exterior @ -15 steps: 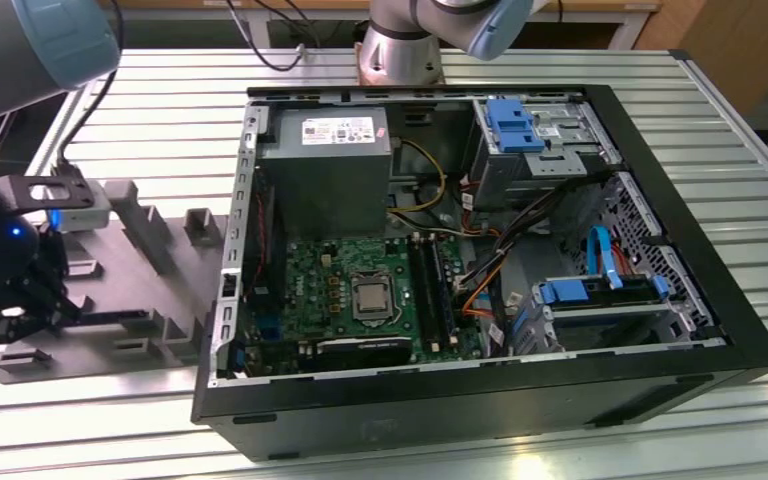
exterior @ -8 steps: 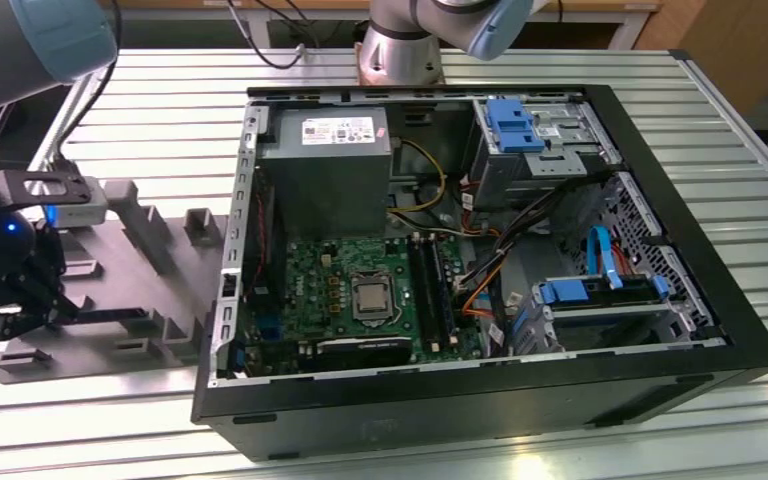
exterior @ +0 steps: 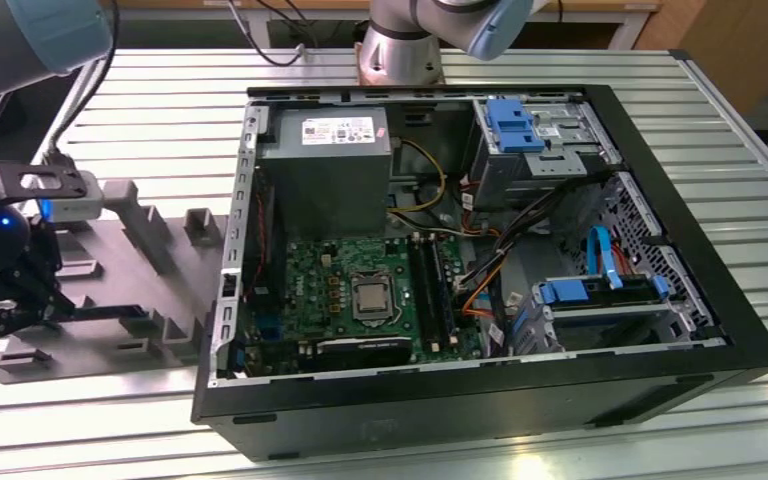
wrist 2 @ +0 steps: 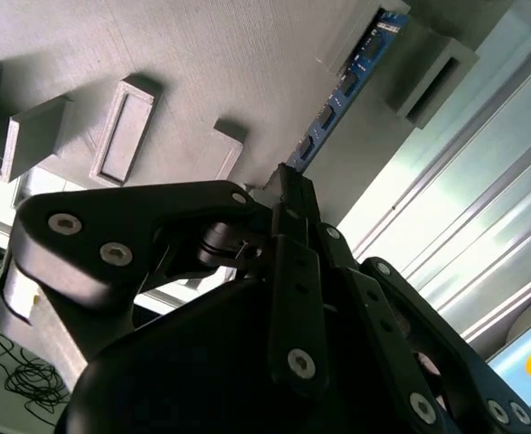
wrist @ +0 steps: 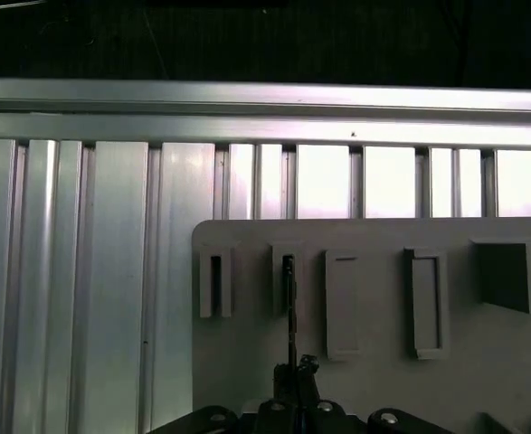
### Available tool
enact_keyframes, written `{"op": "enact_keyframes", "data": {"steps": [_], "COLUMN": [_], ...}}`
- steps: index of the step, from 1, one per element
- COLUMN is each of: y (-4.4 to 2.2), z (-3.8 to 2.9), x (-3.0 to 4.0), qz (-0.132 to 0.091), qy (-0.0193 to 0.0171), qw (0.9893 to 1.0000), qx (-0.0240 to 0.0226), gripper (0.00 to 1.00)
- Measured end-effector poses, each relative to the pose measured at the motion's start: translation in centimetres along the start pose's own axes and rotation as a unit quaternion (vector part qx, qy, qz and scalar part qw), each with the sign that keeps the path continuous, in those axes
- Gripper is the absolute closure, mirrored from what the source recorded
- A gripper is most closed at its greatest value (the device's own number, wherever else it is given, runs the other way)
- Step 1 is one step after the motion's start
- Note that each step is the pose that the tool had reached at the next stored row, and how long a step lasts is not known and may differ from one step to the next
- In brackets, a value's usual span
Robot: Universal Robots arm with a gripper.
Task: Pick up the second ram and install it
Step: 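Pick up the second ram and move it above second insertion slot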
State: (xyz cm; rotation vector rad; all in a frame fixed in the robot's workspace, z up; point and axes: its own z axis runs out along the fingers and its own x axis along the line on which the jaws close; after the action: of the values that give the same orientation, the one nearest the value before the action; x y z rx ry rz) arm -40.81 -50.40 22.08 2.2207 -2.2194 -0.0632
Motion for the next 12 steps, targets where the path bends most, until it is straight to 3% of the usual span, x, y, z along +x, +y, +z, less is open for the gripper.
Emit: {"op": "enact_keyframes", "data": {"steps": [12], "y": [0.04], "z": [-1.18], "x": [-0.03], "qz": [0.0], "qy": [-0.0001], "qw": [1.0], "qx": [0.0001], "gripper": [0.89]}}
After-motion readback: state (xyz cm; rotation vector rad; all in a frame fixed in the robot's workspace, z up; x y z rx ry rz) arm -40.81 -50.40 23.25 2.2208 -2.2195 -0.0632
